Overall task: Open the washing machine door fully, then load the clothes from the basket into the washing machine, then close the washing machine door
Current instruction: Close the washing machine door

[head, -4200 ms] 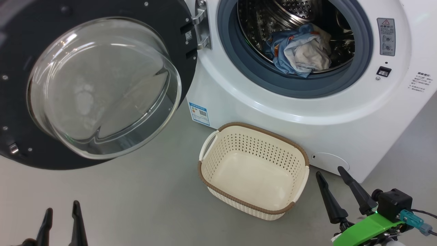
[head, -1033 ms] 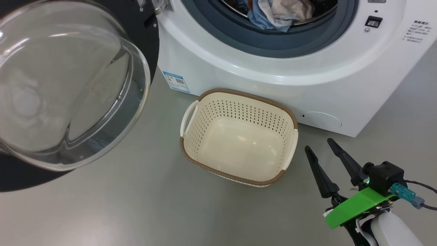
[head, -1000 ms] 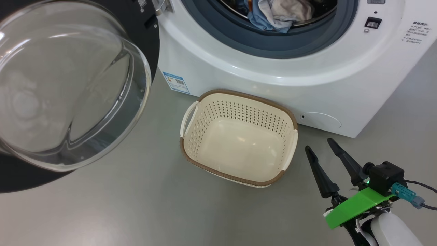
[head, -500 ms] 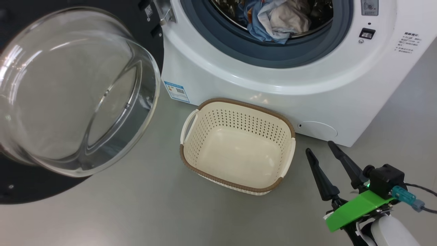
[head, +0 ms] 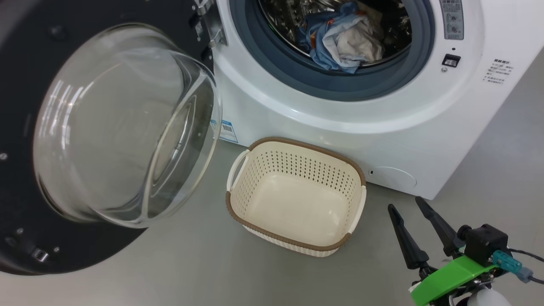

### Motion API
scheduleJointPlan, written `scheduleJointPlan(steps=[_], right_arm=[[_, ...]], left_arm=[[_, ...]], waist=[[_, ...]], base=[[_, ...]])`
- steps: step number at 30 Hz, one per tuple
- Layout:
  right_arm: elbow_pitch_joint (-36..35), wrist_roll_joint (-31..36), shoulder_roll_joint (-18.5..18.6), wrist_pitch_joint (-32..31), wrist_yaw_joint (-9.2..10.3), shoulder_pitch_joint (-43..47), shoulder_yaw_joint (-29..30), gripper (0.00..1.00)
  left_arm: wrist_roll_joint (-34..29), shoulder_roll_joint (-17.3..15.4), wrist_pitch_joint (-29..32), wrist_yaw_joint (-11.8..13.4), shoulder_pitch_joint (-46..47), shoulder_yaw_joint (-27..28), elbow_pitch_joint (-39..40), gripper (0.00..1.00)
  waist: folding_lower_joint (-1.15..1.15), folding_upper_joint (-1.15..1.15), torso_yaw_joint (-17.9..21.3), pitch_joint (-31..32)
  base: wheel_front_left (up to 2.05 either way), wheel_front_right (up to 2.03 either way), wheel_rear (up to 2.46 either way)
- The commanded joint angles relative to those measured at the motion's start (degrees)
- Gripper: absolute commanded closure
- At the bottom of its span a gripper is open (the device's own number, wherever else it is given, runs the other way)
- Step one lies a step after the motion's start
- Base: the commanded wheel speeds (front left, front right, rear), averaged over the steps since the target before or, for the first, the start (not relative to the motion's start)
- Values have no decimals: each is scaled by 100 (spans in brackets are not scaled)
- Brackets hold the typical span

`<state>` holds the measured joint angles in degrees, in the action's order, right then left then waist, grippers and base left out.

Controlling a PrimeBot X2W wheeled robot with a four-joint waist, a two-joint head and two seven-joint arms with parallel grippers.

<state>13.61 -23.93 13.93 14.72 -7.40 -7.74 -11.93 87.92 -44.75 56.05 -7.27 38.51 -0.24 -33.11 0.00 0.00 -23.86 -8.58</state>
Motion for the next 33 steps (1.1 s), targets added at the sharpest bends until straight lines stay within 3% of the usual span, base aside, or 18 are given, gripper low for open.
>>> scheduleJointPlan(steps=[1, 18, 33], right_arm=[[-143, 57, 4, 28, -9, 47, -96, 0], [-229, 189, -68, 28, -9, 455, 187, 0], [-320, 214, -206, 28, -9, 553, 448, 0]], left_arm=[[48, -312, 77, -22, 25, 166, 187, 100], [376, -204, 793, -22, -482, -26, 1723, 100], [481, 215, 1175, -22, -644, -256, 3184, 100]], waist=[[0, 0, -24, 91], [0, 0, 155, 380], [0, 0, 745, 459]], base=[[0, 0, 0], [0, 0, 0], [0, 0, 0]])
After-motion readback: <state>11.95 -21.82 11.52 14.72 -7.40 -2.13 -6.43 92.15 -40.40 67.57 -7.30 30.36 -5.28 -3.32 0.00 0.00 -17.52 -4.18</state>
